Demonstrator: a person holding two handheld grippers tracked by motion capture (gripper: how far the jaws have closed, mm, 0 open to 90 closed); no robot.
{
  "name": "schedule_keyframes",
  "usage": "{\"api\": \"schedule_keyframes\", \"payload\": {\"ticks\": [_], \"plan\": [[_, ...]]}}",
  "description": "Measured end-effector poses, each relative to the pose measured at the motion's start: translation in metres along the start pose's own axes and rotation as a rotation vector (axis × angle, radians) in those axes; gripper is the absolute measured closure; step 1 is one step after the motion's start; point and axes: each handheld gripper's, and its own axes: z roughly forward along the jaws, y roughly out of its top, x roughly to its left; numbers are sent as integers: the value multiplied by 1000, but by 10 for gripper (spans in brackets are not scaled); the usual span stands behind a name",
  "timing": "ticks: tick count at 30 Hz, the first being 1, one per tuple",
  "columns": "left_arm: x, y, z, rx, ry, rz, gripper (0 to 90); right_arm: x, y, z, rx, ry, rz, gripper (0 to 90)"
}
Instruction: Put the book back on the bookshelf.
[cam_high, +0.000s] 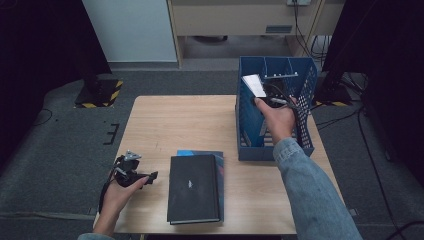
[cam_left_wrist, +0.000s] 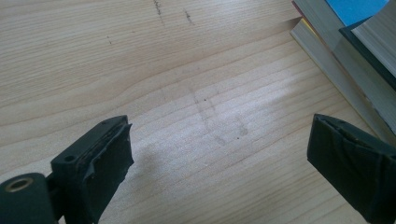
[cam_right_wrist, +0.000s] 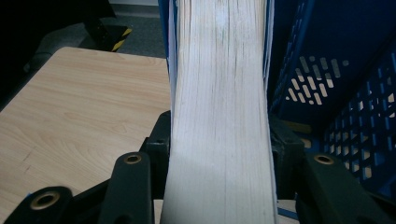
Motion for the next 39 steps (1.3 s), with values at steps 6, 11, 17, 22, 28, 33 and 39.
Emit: {"api": "schedule_keyframes", "payload": {"ticks": [6, 11, 17, 22, 28, 33, 39], "plan": [[0, 0, 0, 2, -3, 1, 62, -3, 5, 1, 15, 6, -4, 527], [0, 0, 0, 3, -4, 0, 62, -4, 7, 1, 19, 15, 7, 503], [-1, 0, 1, 8, -7, 5, 62, -3, 12, 2, 49, 15, -15, 474], [-1, 0, 1, 7, -6, 6, 62, -3, 10, 2, 40, 21, -8, 472], [-1, 0, 1, 8, -8, 7, 67, 0, 8, 2, 43, 23, -17, 467], [-1, 0, 1, 8, -8, 8, 67, 0, 5, 3, 49, 29, -22, 442], [-1, 0, 1, 9, -8, 11, 67, -1, 2, 1, 58, 4, -49, 504]]}}
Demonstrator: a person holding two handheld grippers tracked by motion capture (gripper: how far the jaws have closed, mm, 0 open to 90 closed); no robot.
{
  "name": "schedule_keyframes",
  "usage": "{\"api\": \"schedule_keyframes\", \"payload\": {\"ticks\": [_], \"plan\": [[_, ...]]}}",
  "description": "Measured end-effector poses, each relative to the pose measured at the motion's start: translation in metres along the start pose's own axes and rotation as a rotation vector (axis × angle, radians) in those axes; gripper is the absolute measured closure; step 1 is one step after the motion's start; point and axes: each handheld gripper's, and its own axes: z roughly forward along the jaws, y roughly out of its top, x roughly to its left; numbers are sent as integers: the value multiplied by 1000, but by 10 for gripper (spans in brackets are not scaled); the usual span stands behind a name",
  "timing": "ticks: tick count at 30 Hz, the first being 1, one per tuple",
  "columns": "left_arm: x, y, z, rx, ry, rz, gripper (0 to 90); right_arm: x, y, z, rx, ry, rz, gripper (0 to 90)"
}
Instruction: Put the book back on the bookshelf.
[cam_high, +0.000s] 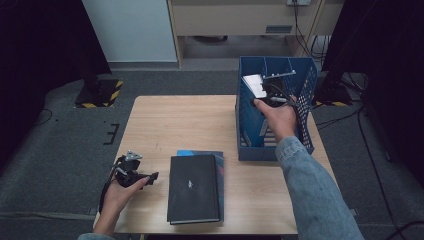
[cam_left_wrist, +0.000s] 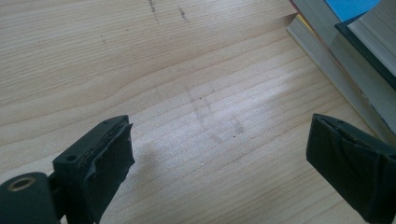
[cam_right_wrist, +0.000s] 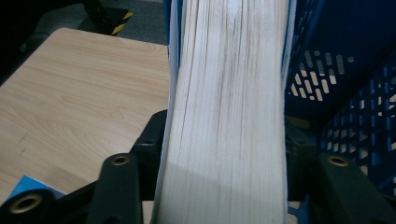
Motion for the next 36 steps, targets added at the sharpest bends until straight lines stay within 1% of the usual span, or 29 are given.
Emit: {"api": "schedule_keyframes", "payload": {"ticks": [2, 7, 10, 12, 20, 28, 30, 31, 33, 34, 36], "plan": [[0, 0, 0, 0, 0, -1, 67, 0, 0, 0, -1, -1, -2, 513], [0, 0, 0, 1, 0, 0, 68, 1, -1, -1, -4, -8, -1, 576], [0, 0, 0, 1, -1, -1, 68, 1, 0, -1, -9, -16, 19, 588], [0, 0, 0, 1, -1, -2, 68, 1, 0, -1, -9, -19, 39, 592], [0, 0, 0, 1, -2, -4, 68, 2, 2, -1, -8, -33, 50, 599], [0, 0, 0, 1, -3, -4, 68, 5, 10, -5, -30, -48, 78, 603], [0, -1, 0, -1, -4, -5, 68, 5, 12, -5, -45, -59, 81, 604], [0, -1, -1, -1, -4, -5, 69, 5, 13, -5, -50, -66, 91, 604], [0, -1, -1, -1, -5, -9, 69, 4, 15, -4, -56, -72, 84, 604], [0, -1, 0, -1, -6, -9, 69, 4, 17, -4, -61, -75, 92, 604], [0, -1, 0, -2, -6, -5, 69, 5, 19, -2, -70, -81, 87, 604]]}}
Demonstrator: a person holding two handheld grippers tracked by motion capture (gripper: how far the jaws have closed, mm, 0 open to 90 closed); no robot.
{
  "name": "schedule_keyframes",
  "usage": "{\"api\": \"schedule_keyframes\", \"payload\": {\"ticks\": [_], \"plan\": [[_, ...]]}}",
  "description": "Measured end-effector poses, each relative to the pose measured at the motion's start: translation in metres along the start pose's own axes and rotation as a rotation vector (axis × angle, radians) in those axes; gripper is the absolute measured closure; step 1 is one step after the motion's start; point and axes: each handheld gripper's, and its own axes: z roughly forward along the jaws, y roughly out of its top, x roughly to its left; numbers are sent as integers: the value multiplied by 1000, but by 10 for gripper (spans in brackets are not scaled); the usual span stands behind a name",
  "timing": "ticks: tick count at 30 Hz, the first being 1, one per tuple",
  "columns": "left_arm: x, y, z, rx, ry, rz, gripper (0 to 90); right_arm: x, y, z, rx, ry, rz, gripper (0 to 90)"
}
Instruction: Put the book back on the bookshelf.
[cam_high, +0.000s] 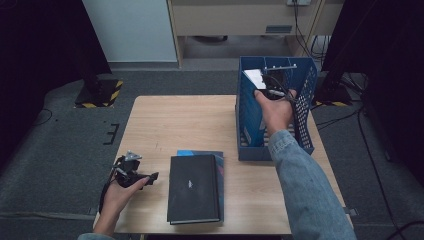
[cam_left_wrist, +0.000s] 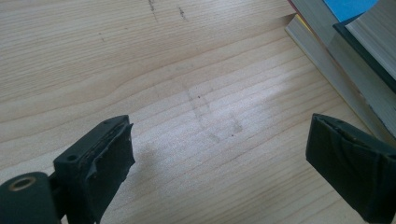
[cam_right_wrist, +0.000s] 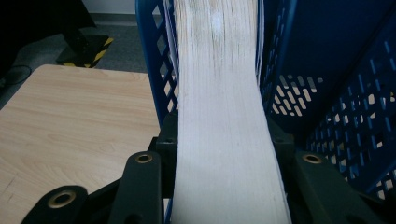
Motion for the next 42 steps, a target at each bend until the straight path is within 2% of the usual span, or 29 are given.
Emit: {"api": "schedule_keyframes", "payload": {"ticks": [7, 12, 19, 23, 42], "plan": [[0, -1, -1, -7, -4, -14, 72, 4, 1, 9, -43, -30, 35, 603], [1, 0, -2, -9, -3, -16, 71, 6, 3, 15, -71, -45, 36, 603], [3, -1, -2, -11, 0, -19, 70, 11, 5, 25, -72, -62, 24, 603], [3, -1, -3, -13, 0, -22, 71, 9, 3, 30, -81, -71, 44, 602], [3, -1, -2, -15, -2, -20, 71, 10, -1, 35, -117, -95, 42, 600]]}}
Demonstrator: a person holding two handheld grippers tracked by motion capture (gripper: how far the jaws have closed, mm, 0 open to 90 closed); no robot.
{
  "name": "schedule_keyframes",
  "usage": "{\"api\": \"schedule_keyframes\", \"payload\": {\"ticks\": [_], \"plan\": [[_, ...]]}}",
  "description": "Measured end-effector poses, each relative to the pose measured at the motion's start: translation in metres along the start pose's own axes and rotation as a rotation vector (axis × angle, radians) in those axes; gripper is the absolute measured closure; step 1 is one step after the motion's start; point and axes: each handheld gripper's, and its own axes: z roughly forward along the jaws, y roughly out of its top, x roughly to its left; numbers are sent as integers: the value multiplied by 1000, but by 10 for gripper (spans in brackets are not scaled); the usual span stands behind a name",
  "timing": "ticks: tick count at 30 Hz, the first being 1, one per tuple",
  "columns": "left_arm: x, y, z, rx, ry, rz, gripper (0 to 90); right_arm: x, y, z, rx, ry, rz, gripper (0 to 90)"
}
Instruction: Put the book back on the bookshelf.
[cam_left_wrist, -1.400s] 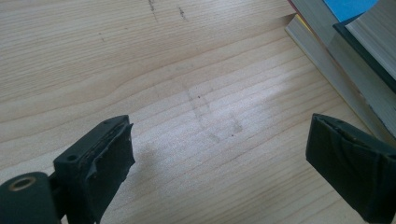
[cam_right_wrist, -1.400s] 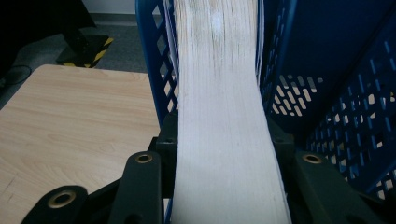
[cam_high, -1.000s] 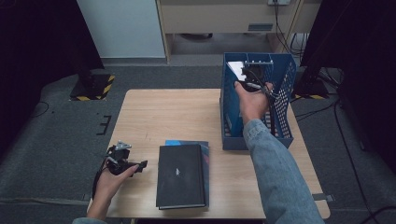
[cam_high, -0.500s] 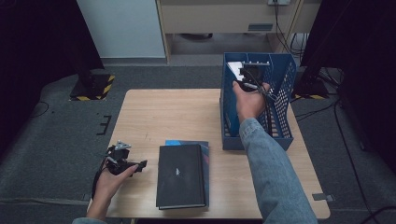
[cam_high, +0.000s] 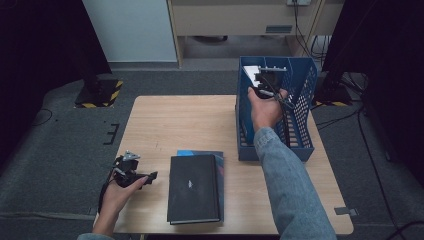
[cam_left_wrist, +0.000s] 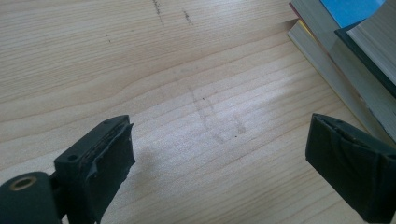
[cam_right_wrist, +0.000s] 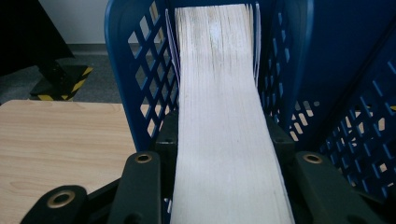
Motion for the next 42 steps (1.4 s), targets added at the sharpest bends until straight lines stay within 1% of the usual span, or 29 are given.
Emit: {"api": "schedule_keyframes", "payload": {"ticks": [2, 4, 7, 12, 15, 20, 23, 24, 28, 31, 36, 39, 42], "plan": [[0, 0, 0, -1, 1, 0, 72, 0, -1, 0, 2, 5, 0, 601], [0, 0, 0, 1, 1, 1, 72, 2, -1, 0, -1, 3, -13, 600], [-1, 0, 0, 0, 1, 2, 72, 5, -3, 0, -3, 5, -18, 599], [-1, 0, 0, 1, 2, 3, 72, 9, -7, -2, -1, 3, -15, 593], [-2, 0, 0, 2, 1, 6, 72, 9, -8, -4, 6, 5, -24, 587], [-2, 0, 1, 7, 2, 9, 72, 9, -10, -6, 5, 29, -5, 563], [-2, 0, 1, 6, 1, 7, 72, 11, -11, -6, 6, 44, -9, 536], [-1, 0, 1, 6, 2, 7, 72, 11, -11, -7, 9, 52, -5, 523], [-2, 1, 2, 7, 0, 8, 72, 13, -10, -10, 21, 82, -12, 485], [-3, 1, 2, 10, 1, 14, 72, 14, -10, -13, 35, 109, -4, 477], [-3, 1, 2, 11, 3, 13, 72, 18, -9, -16, 42, 121, -8, 468], [-3, 1, 2, 10, 0, 11, 72, 22, -9, -17, 49, 128, -21, 460], [-3, 1, 2, 17, 1, 10, 72, 25, -9, -17, 50, 133, -22, 442]]}}
